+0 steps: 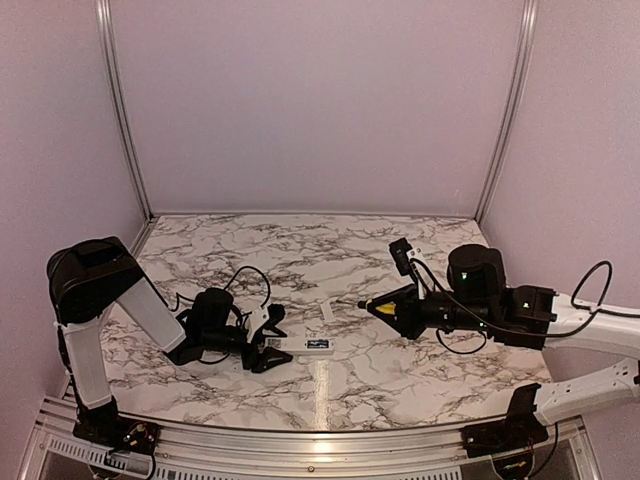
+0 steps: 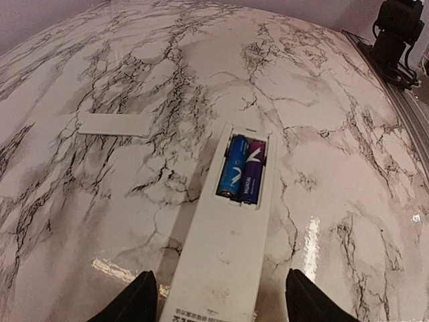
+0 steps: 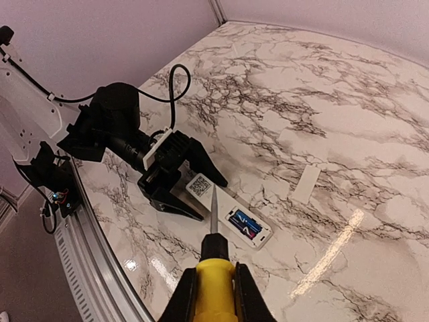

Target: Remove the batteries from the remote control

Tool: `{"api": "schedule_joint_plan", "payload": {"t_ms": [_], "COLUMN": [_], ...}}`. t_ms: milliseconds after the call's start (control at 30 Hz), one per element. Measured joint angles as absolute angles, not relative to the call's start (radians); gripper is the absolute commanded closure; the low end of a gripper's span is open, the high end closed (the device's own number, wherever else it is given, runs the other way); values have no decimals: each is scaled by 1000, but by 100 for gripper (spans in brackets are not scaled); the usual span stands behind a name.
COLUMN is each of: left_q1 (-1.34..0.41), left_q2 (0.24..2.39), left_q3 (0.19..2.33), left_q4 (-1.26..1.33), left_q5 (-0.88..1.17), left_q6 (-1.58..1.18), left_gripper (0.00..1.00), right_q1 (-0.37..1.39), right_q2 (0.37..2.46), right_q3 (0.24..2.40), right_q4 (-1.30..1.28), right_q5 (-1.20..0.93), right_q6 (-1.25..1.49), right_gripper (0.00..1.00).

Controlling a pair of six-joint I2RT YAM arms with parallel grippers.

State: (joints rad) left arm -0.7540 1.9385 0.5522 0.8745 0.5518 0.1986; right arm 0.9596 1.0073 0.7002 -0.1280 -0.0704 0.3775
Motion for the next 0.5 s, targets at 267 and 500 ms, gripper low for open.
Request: {"api": "schedule_joint_plan", "payload": {"t_ms": [267, 500], "left_q1": [-788, -827], "left_q2": [1918, 1908], "left_q3": [517, 485], "left_q4": [889, 930], "left_q5": [517, 452], "left_q6": [189, 171], "left_gripper": [48, 27], "right_q1": [960, 960], "right_q2": [985, 970], "right_q3": [683, 682], "right_q4": [-129, -128], "right_q5": [-81, -86], "right_q6": [382, 390], "right_gripper": [100, 100]}}
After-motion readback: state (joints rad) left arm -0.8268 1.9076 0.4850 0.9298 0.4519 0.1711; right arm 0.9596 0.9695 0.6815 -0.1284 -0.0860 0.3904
